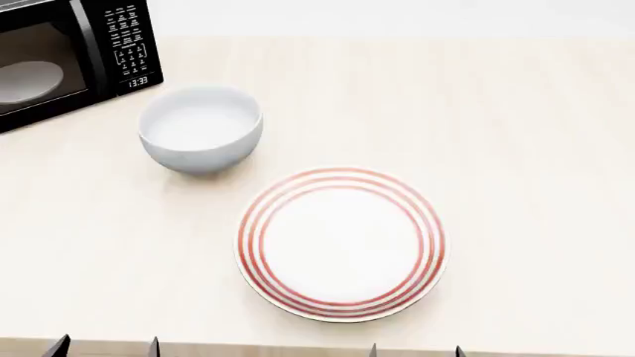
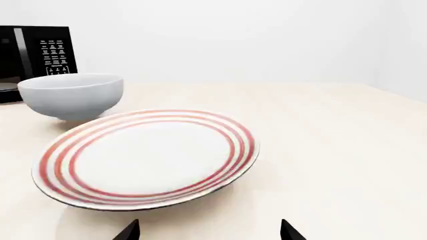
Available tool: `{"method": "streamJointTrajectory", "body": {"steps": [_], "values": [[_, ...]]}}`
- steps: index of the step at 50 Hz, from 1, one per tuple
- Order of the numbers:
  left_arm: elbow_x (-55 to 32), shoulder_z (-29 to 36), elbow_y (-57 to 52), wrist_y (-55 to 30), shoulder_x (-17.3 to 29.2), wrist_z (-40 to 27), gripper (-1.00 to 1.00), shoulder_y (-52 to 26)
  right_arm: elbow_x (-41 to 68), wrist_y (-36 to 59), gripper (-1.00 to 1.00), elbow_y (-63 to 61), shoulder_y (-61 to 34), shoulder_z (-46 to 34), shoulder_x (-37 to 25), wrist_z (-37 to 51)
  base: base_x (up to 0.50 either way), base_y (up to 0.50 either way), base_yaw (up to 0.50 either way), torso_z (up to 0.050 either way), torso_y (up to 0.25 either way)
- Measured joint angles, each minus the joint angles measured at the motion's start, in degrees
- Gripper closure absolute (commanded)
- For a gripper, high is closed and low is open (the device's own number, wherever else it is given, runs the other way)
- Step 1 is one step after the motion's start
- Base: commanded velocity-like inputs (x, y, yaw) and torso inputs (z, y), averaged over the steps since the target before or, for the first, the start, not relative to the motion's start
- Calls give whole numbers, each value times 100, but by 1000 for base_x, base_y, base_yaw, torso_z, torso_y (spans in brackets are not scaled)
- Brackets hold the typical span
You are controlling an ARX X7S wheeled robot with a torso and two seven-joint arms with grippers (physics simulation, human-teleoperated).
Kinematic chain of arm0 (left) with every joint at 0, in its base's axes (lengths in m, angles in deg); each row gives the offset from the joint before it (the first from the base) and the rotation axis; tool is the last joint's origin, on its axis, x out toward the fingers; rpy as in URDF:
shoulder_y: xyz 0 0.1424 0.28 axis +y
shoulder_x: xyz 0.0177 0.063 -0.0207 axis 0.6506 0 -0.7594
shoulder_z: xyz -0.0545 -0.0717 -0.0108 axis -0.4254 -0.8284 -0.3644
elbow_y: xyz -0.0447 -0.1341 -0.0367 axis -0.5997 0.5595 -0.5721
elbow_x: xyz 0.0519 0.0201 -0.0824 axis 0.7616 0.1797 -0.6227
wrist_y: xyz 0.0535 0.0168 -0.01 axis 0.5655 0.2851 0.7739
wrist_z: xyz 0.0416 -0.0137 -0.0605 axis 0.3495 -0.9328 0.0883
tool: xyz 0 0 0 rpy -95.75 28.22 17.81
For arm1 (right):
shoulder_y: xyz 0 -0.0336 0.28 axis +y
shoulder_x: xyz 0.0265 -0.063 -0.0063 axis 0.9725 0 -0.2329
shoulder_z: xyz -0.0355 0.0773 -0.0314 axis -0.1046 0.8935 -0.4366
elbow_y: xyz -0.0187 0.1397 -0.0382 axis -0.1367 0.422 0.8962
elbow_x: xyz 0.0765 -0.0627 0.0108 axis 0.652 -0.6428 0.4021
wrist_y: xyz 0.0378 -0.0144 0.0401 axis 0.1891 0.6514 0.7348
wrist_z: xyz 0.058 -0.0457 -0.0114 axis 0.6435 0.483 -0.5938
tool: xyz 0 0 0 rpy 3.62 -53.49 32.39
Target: Open the microwave.
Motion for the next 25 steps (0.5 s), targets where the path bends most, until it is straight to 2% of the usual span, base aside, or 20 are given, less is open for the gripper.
{"method": "streamJointTrajectory", "body": {"steps": [13, 25], "values": [[-273, 130, -671, -207, 178, -108, -100, 223, 84, 239, -100, -731, 200, -136, -163, 338, 0, 4, 0, 0, 0], [-484, 252, -1208, -301, 347, -197, -100, 431, 138, 328, -100, -1402, 405, -316, -353, 518, 130, 370, 0, 0, 0]]}}
